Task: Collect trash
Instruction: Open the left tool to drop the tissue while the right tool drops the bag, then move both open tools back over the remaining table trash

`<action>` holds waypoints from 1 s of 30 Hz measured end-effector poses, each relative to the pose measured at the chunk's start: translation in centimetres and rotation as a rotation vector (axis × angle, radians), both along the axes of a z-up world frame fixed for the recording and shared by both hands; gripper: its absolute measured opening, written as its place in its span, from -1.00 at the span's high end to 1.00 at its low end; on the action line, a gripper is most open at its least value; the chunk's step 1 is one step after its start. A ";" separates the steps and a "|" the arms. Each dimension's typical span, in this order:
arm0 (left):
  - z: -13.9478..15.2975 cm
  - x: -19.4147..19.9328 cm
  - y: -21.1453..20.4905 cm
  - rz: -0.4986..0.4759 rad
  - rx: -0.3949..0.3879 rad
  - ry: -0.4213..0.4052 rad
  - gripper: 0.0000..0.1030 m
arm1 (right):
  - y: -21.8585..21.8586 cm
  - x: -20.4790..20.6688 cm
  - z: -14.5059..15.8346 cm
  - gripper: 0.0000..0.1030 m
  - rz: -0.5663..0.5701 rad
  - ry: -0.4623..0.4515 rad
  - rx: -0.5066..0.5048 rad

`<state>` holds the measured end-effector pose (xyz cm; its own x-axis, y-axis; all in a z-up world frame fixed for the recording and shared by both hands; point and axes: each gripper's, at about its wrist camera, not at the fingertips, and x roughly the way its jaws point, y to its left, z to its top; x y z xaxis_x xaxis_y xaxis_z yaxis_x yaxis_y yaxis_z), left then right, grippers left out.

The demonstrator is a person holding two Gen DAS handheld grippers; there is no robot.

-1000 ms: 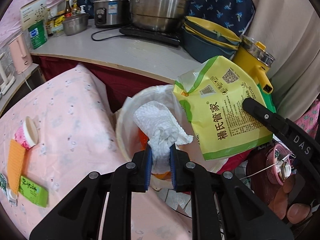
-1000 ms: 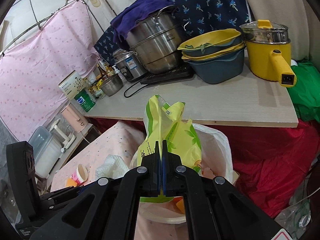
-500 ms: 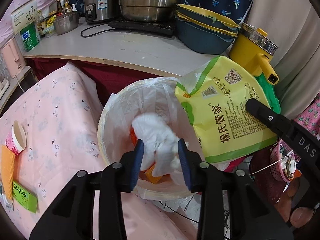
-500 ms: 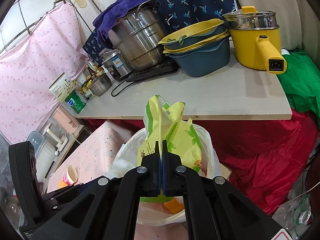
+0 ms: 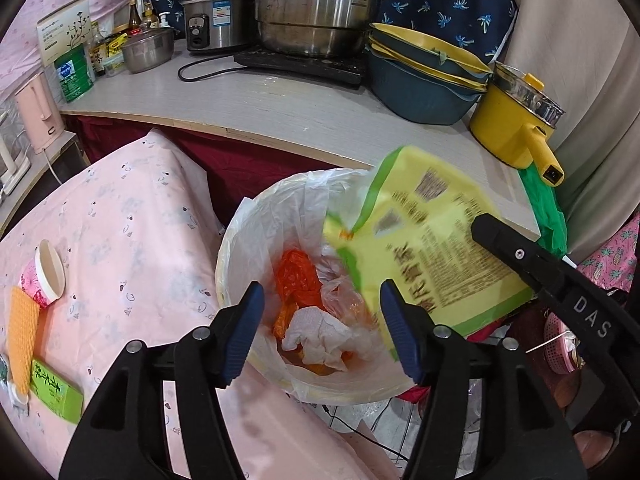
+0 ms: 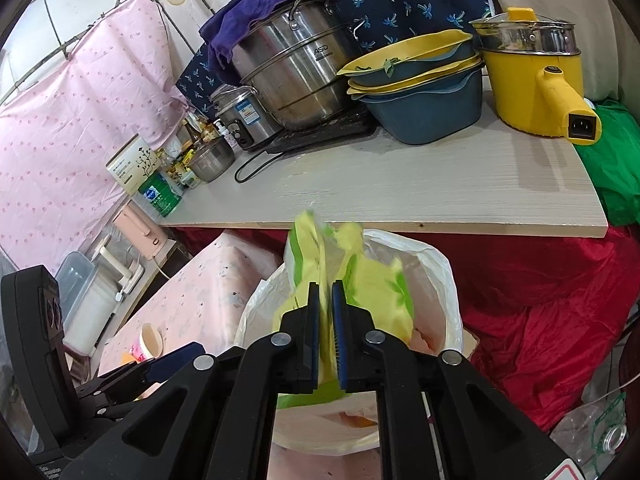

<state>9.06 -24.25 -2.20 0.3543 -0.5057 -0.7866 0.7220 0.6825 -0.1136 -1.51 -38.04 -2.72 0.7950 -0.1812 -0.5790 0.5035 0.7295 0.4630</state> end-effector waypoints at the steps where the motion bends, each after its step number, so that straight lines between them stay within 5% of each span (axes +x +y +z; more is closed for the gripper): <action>1: 0.0 0.0 0.1 0.002 -0.001 -0.001 -0.12 | 0.1 0.0 0.1 0.69 0.000 -0.001 -0.001; 17: 1.6 0.6 3.9 0.079 -0.043 -0.010 -0.12 | 3.0 0.6 2.0 0.44 0.044 -0.015 -0.041; 30: 3.0 2.7 12.3 0.245 -0.093 -0.015 -0.12 | 9.4 3.0 3.6 0.35 0.172 -0.014 -0.088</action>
